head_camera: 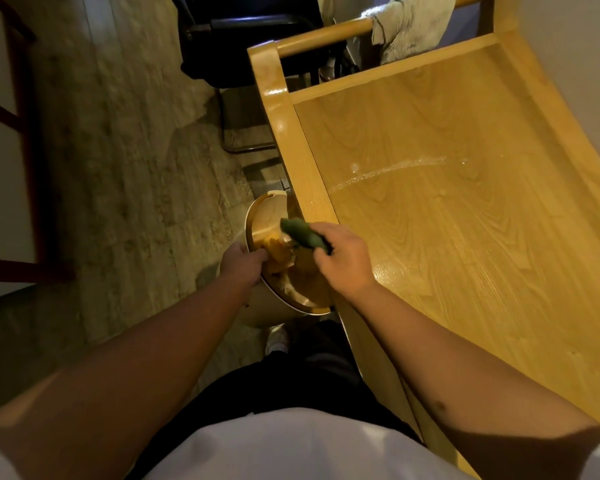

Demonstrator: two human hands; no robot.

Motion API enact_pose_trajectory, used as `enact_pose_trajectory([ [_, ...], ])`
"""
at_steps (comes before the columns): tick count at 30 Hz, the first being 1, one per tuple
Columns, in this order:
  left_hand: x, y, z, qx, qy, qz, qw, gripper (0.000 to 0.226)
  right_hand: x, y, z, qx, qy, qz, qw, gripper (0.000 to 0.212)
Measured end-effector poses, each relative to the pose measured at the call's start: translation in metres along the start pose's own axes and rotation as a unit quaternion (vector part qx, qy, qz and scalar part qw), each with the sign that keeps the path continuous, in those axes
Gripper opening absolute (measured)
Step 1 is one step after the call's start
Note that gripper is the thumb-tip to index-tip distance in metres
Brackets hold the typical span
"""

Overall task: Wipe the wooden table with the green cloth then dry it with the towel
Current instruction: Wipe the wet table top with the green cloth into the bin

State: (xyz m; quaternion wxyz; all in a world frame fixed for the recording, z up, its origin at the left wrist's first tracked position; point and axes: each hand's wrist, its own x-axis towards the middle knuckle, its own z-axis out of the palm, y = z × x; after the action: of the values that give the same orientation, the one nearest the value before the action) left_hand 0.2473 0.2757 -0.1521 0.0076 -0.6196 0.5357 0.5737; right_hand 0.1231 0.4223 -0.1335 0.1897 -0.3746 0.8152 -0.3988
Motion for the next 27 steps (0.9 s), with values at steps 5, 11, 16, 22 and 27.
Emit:
enact_pose_trajectory([
  [5,0.007,0.002,0.001,0.005,0.004,-0.007,1.0,0.011,0.008,0.038,-0.059,0.022,0.137,0.123,0.983,0.046],
  [11,0.015,0.005,0.007,0.021,0.016,-0.004,1.0,0.013,-0.001,0.127,-0.125,-0.258,0.175,0.265,0.913,0.06],
  [16,0.026,0.006,0.015,0.007,0.033,-0.011,0.999,0.013,0.035,0.15,-0.141,-0.306,0.146,0.273,0.9,0.068],
  [22,0.033,-0.005,0.017,-0.01,0.032,-0.016,0.999,0.018,0.075,0.157,-0.146,-0.306,0.143,0.286,0.897,0.087],
  [27,0.034,-0.009,0.021,-0.032,0.042,-0.018,0.998,0.019,0.089,0.159,-0.147,-0.321,0.119,0.23,0.911,0.088],
])
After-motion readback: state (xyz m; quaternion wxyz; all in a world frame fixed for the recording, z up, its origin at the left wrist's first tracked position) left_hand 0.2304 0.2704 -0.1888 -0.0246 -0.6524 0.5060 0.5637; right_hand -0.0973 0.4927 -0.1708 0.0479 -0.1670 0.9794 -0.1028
